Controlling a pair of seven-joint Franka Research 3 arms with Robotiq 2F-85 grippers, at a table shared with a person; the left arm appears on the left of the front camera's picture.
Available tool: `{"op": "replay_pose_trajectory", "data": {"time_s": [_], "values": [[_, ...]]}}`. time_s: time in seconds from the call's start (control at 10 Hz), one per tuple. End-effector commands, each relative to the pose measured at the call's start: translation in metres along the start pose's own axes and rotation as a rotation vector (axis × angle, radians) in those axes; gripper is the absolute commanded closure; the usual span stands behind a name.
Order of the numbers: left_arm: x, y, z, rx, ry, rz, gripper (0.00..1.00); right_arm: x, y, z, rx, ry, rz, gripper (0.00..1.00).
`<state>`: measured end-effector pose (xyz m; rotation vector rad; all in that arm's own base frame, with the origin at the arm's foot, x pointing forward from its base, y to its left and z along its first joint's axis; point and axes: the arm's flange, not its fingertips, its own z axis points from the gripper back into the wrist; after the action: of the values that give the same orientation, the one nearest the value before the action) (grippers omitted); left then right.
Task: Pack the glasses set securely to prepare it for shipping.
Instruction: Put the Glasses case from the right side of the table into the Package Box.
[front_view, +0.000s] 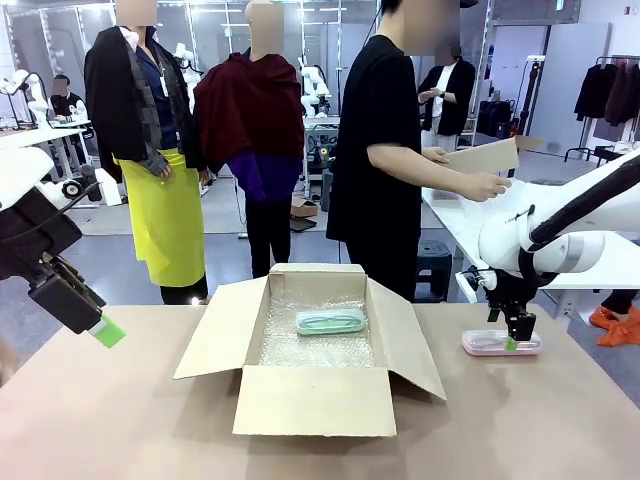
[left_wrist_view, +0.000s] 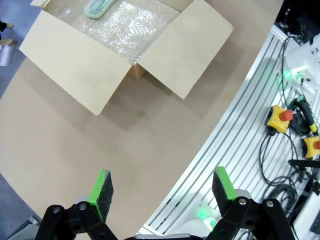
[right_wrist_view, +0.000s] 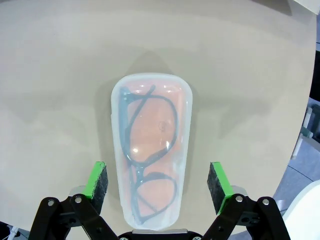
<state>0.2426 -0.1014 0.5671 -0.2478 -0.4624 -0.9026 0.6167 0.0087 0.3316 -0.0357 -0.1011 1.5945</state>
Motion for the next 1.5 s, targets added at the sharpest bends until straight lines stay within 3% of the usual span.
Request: {"op": "replay_pose_trajectory", "data": {"time_s": [0.0,0.3,0.4,0.9,1.1,1.4], "values": [[0.0,0.0,0.001,-0.011,-0.013,-0.016,0.0,-0.001,-0.01,-0.006,0.017,-0.026,-0.025,0.0],[0.0,0.0,0.001,-0.011,-0.013,-0.016,0.0,0.0,-0.013,-0.019,0.054,-0.008,-0.041,0.0],[0.0,0.0,0.001,-0.011,-0.013,-0.016,0.0,0.0,-0.014,-0.021,0.058,-0.008,-0.047,0.05],[0.0,0.0,0.001,-0.011,-0.013,-0.016,0.0,0.002,-0.012,-0.017,0.079,0.009,-0.044,0.58],[0.0,0.0,0.001,-0.011,-0.013,-0.016,0.0,0.001,-0.014,0.006,0.075,0.013,-0.067,0.58],[0.0,0.0,0.001,-0.011,-0.013,-0.016,0.0,0.011,-0.009,0.089,0.064,0.03,-0.124,0.58]]}}
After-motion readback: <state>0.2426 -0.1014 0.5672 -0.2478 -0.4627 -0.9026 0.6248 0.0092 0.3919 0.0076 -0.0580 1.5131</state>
